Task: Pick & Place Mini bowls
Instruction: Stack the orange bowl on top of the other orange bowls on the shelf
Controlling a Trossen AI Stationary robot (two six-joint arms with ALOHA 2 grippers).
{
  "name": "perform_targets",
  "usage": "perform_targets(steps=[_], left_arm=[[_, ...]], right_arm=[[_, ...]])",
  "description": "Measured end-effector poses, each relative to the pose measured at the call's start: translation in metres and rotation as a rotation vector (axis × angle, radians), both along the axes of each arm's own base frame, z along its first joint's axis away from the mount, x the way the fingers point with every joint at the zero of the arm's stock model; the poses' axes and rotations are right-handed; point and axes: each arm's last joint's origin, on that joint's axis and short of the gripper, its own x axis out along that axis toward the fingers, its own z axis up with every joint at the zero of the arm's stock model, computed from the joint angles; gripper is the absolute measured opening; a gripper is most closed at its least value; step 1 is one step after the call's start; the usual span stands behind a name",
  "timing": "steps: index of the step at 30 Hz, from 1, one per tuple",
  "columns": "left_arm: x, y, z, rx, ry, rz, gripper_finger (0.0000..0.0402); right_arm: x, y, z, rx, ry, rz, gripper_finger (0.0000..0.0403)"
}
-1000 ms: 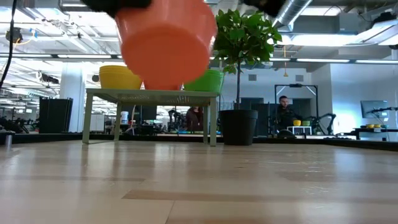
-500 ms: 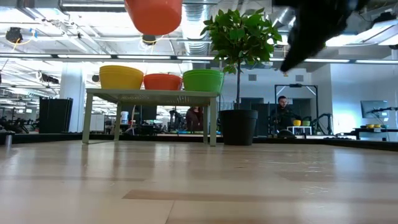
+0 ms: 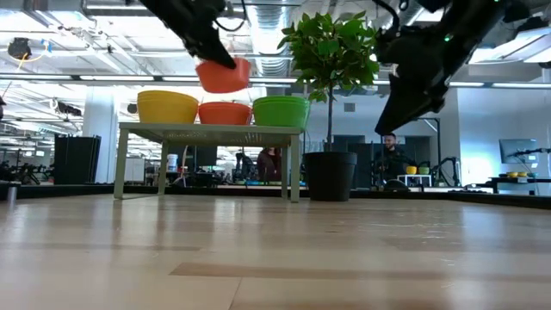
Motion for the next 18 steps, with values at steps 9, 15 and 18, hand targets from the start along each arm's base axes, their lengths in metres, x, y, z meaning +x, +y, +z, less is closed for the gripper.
perform_targets(steps=[9,15,18], left_arm=[[0.015,0.037,-0.021,-0.038,0.001,0.048,0.0011],[0.02,0.041,-0.03,-0.057,0.03,0.053,0.0012],[0.019,0.04,-0.029,-0.06,0.031,0.055,0.0013]], right_arm=[[0.001,-0.008,0.0,-0.002,0.001,-0.03,0.0054],[0.001,-0.009,0.0,-0.002,0.001,-0.03,0.0054],[0.001,-0.009,0.0,0.0,0.001,-0.029,0.0054]])
